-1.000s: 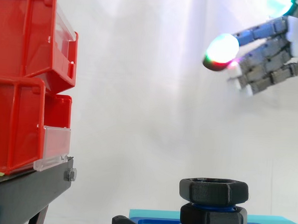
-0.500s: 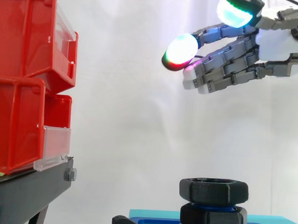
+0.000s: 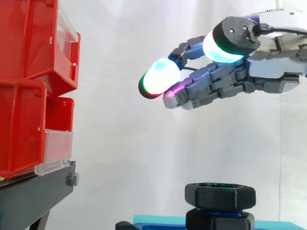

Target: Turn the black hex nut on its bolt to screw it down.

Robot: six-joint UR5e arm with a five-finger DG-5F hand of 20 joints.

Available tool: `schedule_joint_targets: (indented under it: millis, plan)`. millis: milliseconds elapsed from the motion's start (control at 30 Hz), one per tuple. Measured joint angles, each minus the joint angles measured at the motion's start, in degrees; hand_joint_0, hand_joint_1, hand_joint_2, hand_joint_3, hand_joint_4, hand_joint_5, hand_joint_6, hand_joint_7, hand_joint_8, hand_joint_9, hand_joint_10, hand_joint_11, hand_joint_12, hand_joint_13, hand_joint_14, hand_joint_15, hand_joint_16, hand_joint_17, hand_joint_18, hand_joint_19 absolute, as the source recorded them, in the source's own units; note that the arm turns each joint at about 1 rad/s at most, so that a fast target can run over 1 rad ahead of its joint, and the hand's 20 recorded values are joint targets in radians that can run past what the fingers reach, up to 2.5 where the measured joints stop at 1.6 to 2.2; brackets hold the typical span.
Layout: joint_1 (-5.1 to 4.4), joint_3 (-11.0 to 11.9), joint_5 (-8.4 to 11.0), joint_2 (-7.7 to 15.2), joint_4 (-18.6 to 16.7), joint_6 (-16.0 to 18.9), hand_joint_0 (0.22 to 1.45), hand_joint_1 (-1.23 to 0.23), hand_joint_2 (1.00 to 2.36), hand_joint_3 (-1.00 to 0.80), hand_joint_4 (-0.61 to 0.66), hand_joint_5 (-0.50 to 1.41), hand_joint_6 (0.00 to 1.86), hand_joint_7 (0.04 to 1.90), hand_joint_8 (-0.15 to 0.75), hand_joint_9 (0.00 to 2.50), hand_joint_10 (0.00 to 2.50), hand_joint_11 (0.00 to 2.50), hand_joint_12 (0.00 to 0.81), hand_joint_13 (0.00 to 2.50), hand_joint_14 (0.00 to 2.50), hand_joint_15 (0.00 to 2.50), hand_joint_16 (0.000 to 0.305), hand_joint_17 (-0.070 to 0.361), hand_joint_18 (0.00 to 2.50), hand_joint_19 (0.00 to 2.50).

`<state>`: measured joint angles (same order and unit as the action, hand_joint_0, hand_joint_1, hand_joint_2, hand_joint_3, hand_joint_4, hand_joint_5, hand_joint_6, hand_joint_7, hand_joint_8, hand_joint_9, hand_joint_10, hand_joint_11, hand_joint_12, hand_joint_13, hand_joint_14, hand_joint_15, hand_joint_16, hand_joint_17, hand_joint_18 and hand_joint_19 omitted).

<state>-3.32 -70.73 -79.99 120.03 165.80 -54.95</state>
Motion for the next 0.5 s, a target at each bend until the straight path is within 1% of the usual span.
schedule_joint_targets:
  millis: [133,267,367,500]
  plan:
    - [-0.89,-0.01,0.48,0.65,-1.73,-3.77,0.47,-0.55,1.00,-0.50,0.14,-0.19,0.50,0.82,0.204,0.51,0.00,0.05,0.314,0.40,0.01,0.15,0.052,0.118,0.25,0.22]
    - [-1.79,-0.02,0.82,1.70,-2.43,-7.04,0.47,-0.54,1.00,-0.50,0.14,-0.18,0.50,0.89,0.202,0.51,0.00,0.05,0.313,0.40,0.01,0.15,0.052,0.118,0.26,0.23]
    - [-2.43,-0.02,1.44,2.49,-2.61,-8.56,0.47,-0.54,1.00,-0.50,0.14,-0.18,0.50,0.90,0.205,0.51,0.00,0.05,0.313,0.41,0.01,0.15,0.052,0.118,0.27,0.23]
    - [-3.14,-0.02,1.57,3.09,-2.66,-9.73,0.47,-0.54,1.00,-0.50,0.15,-0.17,0.50,0.93,0.208,0.51,0.00,0.06,0.313,0.41,0.01,0.16,0.052,0.118,0.28,0.23]
